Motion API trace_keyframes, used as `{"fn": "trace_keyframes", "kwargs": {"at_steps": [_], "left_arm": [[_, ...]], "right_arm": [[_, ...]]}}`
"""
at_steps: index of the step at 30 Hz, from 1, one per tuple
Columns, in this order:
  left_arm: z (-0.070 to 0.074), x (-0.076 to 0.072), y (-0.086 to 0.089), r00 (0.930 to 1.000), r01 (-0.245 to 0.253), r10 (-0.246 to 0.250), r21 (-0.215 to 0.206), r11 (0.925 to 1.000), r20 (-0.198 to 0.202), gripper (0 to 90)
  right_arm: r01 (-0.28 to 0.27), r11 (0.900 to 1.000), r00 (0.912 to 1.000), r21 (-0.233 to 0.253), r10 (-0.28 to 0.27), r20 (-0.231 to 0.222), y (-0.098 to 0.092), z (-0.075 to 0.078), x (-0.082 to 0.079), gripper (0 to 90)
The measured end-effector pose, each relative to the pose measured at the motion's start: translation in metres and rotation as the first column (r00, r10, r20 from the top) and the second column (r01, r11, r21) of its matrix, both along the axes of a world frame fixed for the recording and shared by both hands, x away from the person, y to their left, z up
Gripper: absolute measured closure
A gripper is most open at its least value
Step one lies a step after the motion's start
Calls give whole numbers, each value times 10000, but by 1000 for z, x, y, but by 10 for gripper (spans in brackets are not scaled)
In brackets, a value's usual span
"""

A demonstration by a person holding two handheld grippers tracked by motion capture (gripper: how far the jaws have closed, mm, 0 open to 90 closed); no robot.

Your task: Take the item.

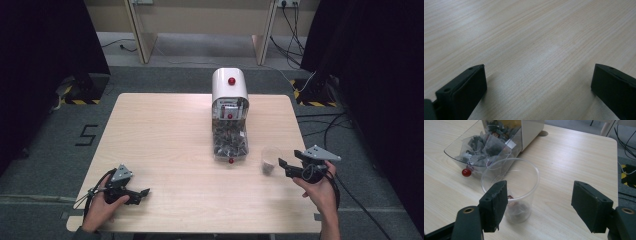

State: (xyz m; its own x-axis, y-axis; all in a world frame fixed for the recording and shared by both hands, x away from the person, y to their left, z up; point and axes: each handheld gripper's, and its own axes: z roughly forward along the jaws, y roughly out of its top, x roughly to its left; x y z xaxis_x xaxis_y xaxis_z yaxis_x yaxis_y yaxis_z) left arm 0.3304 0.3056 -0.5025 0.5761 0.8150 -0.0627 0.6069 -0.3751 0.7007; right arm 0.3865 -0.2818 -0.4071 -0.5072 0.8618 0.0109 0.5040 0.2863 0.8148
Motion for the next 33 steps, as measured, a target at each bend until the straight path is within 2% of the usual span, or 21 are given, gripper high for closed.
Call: {"fn": "trace_keyframes", "kwargs": {"at_steps": [11, 15, 28, 33], "left_arm": [[0, 0, 0, 10000, 0, 0, 1, 10000, -1, 0], [0, 0, 0, 10000, 0, 0, 1, 10000, -1, 0], [0, 0, 0, 10000, 1, -1, 0, 10000, 0, 0], [0, 0, 0, 10000, 0, 0, 1, 10000, 1, 0]], "right_arm": [[-32, 9999, 10000, -97, 32, 32, -4, -6, -8, 298], [-227, 9995, 9997, -208, 226, -15, -2, -11, -12, 299], [-107, 9998, 9994, -165, 102, -321, -1, -20, -21, 295], [-153, 9996, 9994, -239, 146, -310, -2, -23, -23, 294]]}}
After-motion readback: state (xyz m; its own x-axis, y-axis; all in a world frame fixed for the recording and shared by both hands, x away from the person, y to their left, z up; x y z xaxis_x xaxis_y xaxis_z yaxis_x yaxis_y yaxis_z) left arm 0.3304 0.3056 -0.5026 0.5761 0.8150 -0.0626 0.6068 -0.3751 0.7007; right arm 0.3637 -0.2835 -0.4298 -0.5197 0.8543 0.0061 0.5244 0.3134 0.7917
